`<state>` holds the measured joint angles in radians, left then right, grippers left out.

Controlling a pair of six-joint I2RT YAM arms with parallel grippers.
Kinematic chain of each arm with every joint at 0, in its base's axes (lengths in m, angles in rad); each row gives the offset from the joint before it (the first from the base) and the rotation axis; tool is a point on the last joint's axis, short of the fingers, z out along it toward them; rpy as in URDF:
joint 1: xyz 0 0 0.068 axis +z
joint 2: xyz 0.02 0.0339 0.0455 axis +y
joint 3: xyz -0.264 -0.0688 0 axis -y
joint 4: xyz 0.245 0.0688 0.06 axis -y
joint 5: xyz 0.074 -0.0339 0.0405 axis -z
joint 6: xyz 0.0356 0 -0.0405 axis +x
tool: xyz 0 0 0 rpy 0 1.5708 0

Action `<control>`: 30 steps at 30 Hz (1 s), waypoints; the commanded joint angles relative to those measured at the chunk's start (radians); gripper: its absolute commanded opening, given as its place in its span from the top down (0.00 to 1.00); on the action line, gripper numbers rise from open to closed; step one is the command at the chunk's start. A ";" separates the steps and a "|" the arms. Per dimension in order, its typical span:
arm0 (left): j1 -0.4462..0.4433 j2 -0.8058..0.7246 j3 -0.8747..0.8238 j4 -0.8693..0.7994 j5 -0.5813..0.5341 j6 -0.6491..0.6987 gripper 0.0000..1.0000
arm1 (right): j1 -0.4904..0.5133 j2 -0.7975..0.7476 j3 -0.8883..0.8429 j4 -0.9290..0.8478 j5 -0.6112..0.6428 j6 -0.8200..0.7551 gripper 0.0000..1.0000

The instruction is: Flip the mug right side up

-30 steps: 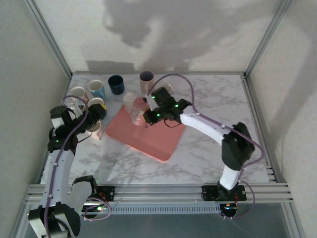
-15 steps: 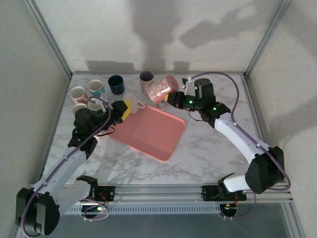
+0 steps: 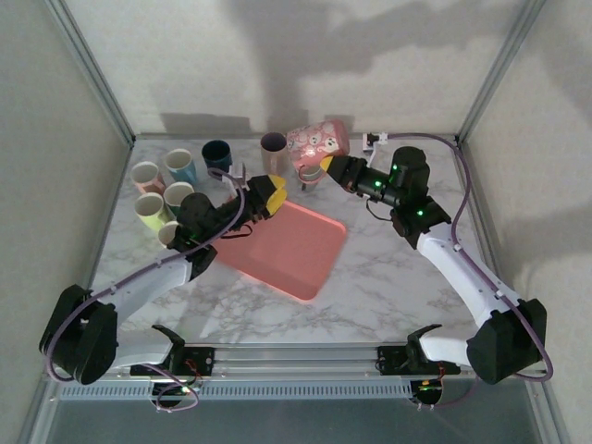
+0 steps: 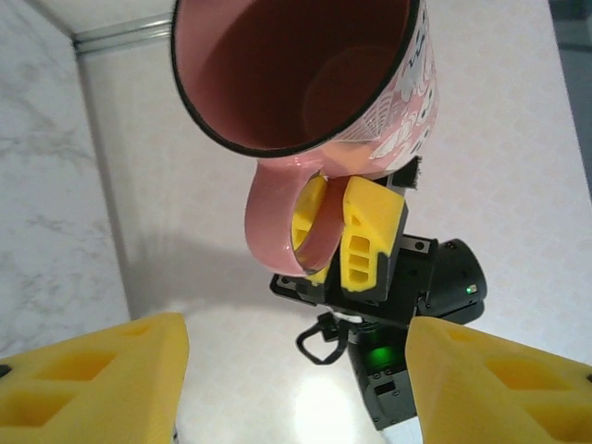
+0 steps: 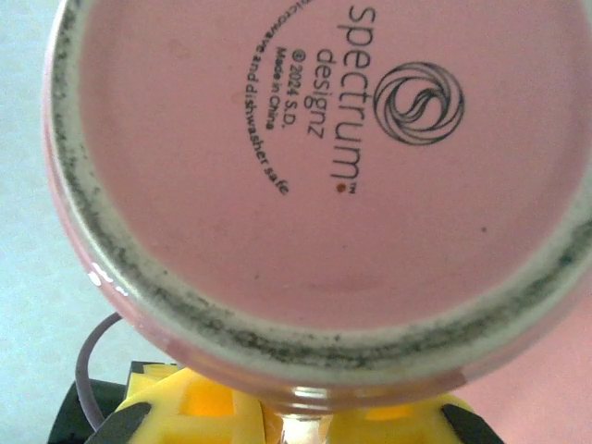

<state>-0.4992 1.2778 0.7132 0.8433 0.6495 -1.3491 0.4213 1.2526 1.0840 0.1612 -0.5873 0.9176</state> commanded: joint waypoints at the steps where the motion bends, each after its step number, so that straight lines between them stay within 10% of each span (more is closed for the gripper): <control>1: -0.033 0.038 0.064 0.139 -0.020 -0.029 0.37 | -0.005 -0.047 0.010 0.187 -0.046 0.033 1.00; 22: -0.099 0.272 0.210 0.358 -0.033 -0.127 0.49 | -0.005 -0.076 -0.065 0.324 -0.070 0.177 1.00; 30: -0.103 0.308 0.226 0.401 -0.037 -0.150 0.72 | -0.004 -0.092 -0.075 0.300 -0.083 0.166 1.00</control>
<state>-0.5922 1.5730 0.9070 1.1458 0.6083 -1.4857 0.4110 1.2121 1.0065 0.3264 -0.6415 1.1007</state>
